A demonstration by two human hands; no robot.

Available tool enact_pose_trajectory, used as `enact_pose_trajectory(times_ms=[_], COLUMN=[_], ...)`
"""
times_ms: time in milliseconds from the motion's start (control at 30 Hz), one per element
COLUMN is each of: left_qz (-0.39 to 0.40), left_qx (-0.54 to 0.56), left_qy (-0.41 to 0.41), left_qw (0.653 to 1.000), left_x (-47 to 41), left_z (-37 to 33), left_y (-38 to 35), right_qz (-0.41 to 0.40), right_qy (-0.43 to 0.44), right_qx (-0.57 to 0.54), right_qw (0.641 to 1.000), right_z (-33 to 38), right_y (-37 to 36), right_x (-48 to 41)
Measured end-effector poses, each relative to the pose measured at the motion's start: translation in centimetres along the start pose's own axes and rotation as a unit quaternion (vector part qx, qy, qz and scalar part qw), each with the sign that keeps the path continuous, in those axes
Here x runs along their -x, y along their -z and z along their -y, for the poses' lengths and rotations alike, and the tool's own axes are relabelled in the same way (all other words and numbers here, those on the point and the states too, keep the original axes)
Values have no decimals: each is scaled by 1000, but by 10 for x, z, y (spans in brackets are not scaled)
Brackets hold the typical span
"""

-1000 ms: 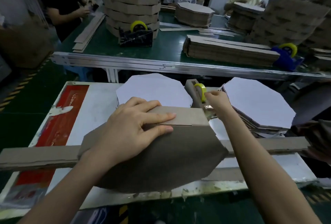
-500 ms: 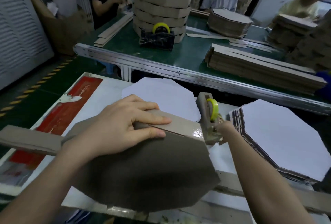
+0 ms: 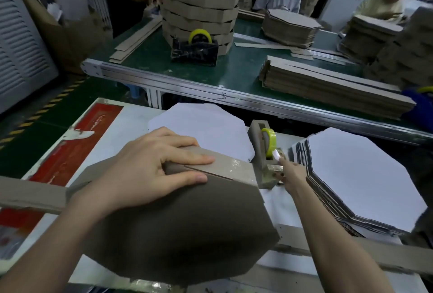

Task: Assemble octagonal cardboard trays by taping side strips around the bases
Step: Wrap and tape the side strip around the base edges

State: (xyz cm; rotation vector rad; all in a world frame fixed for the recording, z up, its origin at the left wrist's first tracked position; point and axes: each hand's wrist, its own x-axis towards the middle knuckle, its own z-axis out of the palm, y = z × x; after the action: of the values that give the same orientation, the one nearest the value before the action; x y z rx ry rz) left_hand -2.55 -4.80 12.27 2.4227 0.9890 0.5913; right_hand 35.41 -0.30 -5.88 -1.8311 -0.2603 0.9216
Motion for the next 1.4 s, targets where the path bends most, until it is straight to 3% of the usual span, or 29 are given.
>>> enact_pose_trajectory(times_ms=[233, 567, 700, 800, 867, 1000, 1100, 1267, 1400], left_qz=[2, -13, -25, -42, -59, -91, -110, -121, -111], left_qx=[-3, -3, -4, 1, 9, 22, 33, 23, 22], left_qy=[-12, -8, -11, -23, -37, -54, -52, -52, -41], left_qw=[1000, 1000, 1000, 999, 998, 994, 992, 991, 993], left_x=[-3, 3, 6, 13, 22, 44, 61, 83, 93], left_z=[3, 5, 8, 12, 17, 30, 36, 31, 28], left_y=[-1, -2, -1, -1, 0, 3, 7, 13, 17], right_qz=[-4, -44, 80, 219, 265, 255, 293, 272, 285], right_qy=[66, 45, -18, -35, 11, 135, 203, 306, 320], right_qx=[36, 83, 48, 121, 166, 239, 264, 207, 149], right_qw=[997, 995, 995, 968, 950, 927, 896, 888, 891], right_z=[-46, -68, -66, -41, -18, 33, 67, 95, 97], right_y=[22, 33, 21, 2, -14, -49, -68, -91, -94], right_x=[7, -2, 14, 41, 63, 114, 162, 250, 308])
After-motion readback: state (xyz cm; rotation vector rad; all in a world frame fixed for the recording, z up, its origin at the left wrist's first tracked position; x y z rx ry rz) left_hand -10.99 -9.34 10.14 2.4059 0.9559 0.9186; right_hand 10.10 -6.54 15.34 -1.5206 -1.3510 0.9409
